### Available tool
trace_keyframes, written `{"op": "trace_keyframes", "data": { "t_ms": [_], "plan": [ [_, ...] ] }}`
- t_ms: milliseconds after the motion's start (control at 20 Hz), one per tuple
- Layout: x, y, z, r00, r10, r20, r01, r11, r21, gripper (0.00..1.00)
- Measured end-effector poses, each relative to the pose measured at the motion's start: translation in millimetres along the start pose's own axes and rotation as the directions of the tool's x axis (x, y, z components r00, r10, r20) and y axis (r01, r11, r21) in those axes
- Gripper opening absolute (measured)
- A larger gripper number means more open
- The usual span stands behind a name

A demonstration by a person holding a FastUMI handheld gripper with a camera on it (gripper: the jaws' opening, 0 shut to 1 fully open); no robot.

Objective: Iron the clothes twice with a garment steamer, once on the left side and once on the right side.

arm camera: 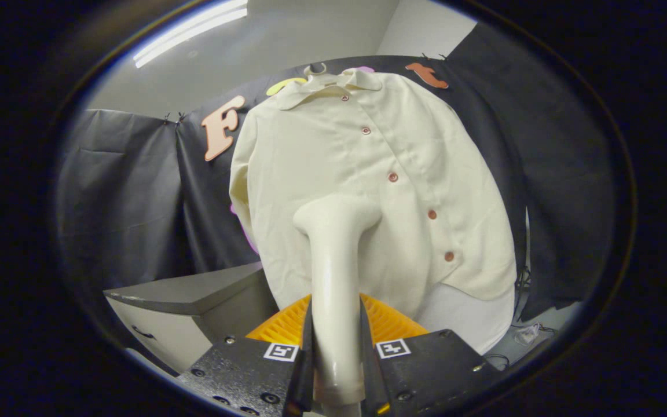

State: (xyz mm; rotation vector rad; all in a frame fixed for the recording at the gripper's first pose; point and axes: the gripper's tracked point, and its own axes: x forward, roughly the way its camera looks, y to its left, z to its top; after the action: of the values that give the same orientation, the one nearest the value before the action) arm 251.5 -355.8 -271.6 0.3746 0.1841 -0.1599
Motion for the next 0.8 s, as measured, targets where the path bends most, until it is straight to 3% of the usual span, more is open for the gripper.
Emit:
{"op": "trace_keyframes", "data": {
  "t_ms": [800],
  "plan": [
    [-47.2, -34.2, -95.6, 0.987, -0.005, -0.163, 0.02, 0.996, 0.091, 0.35]
  ]
}}
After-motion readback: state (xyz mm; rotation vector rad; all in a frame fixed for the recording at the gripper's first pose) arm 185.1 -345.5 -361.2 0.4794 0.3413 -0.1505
